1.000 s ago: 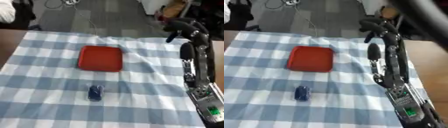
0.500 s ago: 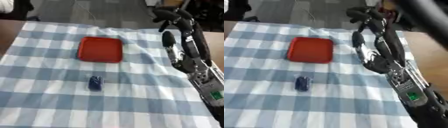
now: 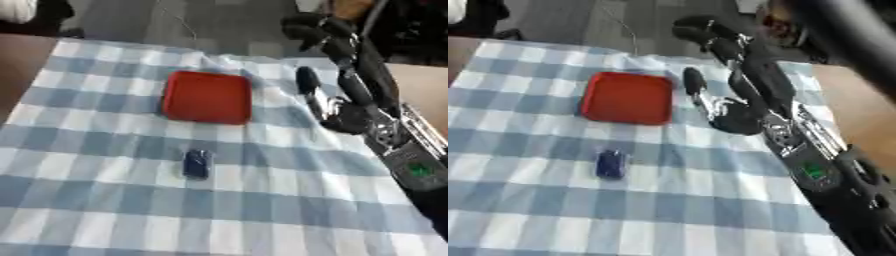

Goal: Pick up objects on the table and place them in the box.

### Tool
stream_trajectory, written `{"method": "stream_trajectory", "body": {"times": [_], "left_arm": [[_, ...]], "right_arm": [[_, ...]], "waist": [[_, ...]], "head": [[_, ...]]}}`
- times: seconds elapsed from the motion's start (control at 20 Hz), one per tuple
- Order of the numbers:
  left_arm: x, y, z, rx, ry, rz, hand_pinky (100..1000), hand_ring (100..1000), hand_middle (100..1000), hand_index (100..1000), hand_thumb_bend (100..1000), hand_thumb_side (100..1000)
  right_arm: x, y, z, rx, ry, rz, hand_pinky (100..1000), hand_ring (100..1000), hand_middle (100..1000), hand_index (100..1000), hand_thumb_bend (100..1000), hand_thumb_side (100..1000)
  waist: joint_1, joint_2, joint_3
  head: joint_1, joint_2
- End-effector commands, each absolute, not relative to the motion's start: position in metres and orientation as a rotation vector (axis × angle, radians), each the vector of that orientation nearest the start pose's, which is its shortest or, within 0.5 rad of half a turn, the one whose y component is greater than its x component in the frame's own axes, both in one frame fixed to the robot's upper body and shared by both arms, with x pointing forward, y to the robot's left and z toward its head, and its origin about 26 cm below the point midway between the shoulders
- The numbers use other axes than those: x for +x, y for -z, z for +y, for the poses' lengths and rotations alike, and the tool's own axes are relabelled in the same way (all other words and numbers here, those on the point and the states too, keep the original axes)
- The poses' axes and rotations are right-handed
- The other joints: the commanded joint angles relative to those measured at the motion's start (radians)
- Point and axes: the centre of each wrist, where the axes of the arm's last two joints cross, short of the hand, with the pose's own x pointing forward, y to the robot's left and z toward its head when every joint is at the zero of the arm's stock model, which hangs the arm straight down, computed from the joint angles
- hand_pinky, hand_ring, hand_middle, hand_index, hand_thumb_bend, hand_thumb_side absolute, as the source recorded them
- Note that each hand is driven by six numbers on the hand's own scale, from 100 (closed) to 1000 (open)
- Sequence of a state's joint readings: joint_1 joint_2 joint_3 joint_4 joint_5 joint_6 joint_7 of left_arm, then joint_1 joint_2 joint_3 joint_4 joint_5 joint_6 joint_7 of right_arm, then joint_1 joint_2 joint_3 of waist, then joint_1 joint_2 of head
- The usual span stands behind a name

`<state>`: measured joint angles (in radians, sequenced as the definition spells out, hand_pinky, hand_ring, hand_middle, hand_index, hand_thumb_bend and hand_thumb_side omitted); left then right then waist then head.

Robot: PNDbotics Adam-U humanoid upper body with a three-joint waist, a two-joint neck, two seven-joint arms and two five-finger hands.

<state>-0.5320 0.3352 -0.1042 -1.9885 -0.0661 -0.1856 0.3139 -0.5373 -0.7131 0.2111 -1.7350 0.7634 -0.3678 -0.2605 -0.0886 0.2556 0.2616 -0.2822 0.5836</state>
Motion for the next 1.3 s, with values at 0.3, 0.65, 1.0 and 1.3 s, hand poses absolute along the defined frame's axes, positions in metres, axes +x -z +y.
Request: {"method": "stream_trajectory", "body": {"times": [0.3, 0.65, 1.0, 1.3], "left_arm": [[0.31, -0.266, 0.207, -0.178, -0.217, 3.503, 841, 854, 1000, 874, 307, 1000], [0.31, -0.265, 0.207, -0.17, -0.226, 3.505, 840, 853, 1000, 874, 305, 1000], [0.31, -0.265, 0.208, -0.17, -0.23, 3.508, 840, 852, 1000, 874, 300, 1000], [0.31, -0.265, 0.208, -0.169, -0.231, 3.507, 840, 851, 1000, 874, 299, 1000]], "right_arm": [[0.37, -0.219, -0.287, 1.221, 1.645, 2.51, 731, 795, 870, 915, 153, 1000], [0.375, -0.202, -0.273, 1.126, 1.728, 2.491, 732, 792, 868, 913, 135, 1000], [0.378, -0.186, -0.26, 1.043, 1.757, 2.53, 692, 776, 856, 908, 119, 1000], [0.382, -0.177, -0.251, 1.033, 1.761, 2.55, 680, 771, 852, 904, 141, 1000]], "waist": [[-0.003, -0.024, 0.014], [-0.003, -0.023, 0.016], [0.001, -0.019, 0.015], [0.003, -0.018, 0.014]], "head": [[-0.011, -0.021], [-0.008, -0.029], [-0.007, -0.033], [-0.004, -0.033]]}}
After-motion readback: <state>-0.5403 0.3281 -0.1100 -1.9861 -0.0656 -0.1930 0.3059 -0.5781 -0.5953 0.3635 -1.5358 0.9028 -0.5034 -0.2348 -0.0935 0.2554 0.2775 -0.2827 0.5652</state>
